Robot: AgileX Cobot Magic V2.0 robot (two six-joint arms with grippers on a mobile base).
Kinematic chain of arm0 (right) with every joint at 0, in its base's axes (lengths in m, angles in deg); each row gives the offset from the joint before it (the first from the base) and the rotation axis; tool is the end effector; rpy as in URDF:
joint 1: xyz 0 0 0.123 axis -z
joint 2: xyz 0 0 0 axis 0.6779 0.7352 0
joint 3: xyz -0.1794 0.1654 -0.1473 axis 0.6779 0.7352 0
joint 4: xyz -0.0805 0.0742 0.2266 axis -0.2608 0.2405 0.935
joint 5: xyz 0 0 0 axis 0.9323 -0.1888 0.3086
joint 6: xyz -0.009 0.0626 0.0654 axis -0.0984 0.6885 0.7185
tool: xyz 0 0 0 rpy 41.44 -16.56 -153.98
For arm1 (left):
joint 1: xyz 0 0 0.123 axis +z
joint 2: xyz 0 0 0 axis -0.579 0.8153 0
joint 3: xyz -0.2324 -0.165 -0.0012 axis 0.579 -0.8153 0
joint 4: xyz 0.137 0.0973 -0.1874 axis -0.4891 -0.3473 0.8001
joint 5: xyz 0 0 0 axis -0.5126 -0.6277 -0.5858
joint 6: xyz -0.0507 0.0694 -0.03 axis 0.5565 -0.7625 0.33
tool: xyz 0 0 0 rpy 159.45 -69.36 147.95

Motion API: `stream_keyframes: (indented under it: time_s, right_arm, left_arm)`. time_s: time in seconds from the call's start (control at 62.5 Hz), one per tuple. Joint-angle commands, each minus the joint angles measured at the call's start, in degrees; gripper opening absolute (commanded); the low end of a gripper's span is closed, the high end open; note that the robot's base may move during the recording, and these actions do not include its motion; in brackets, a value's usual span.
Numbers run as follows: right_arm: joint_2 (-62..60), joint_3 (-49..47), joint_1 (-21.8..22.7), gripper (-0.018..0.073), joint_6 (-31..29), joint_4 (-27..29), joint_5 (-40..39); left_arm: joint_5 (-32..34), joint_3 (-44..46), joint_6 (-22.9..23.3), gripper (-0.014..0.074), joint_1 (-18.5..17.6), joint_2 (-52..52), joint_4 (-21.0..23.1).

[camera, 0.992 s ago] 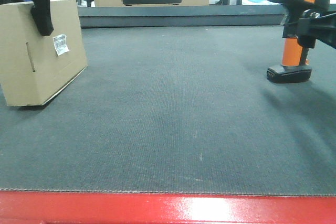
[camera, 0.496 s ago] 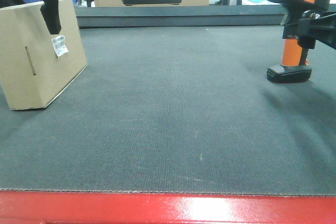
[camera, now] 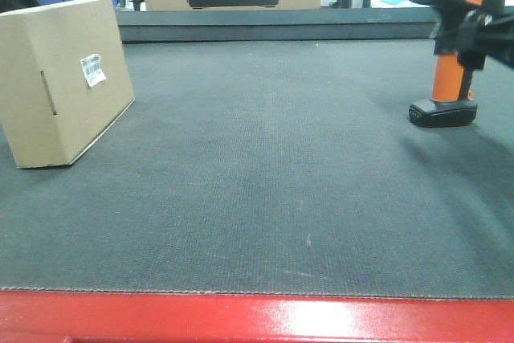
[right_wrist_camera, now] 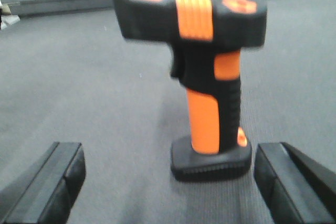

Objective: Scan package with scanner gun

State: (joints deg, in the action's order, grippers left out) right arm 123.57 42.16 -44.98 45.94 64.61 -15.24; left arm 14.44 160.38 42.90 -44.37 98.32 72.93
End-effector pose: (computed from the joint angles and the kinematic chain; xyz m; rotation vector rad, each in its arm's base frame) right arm 0.2637 0.0058 0.2002 0.1452 1.7304 0.1051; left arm 0.3374 -0.0468 0.3946 -0.0476 2.4700 -0.0535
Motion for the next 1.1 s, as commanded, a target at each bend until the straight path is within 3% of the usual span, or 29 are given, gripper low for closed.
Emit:
stream_keyframes:
  time_s: [0.0,0.096,0.304,0.416,0.672,0.8,0.992,1.088]
  right_arm:
    - [-2.79,0.25,-0.04,0.0561,-0.13,-0.55,0.33]
    - [-5.55,0.25,-0.04,0.0561,-0.13,-0.55,2.97]
    - [-16.06,0.25,-0.04,0.0545,-0.13,-0.96,21.87]
    - [-22.58,0.25,-0.04,0.0410,-0.13,-0.96,31.37]
    - [-34.52,0.25,-0.04,-0.0155,-0.13,-1.09,40.13]
    - [-40.09,0.25,-0.04,-0.0160,-0.13,-1.09,44.38]
    - [-46.43,0.25,-0.04,-0.0160,-0.13,-1.09,53.99]
    - [-48.84,2.82,-0.04,-0.0160,-0.13,-1.83,50.93]
  left_arm:
    - [2.22,-1.67,-0.06,0.0387,-0.06,-2.98,-0.09]
    - [4.86,-5.26,0.09,0.0292,-0.06,-5.33,-0.09]
    - [15.74,-17.61,0.50,-0.0115,0.16,-13.99,0.42]
    - [21.51,-25.80,0.50,-0.0111,1.78,-18.73,1.18]
    - [36.38,-43.82,0.50,-0.0111,8.49,-29.10,4.30]
    - [45.42,-52.85,0.50,-0.0111,9.03,-36.14,4.65]
    - [51.54,-63.28,0.50,-0.0111,9.03,-46.21,4.30]
    - [53.49,-67.89,0.50,-0.0111,9.03,-51.09,2.61]
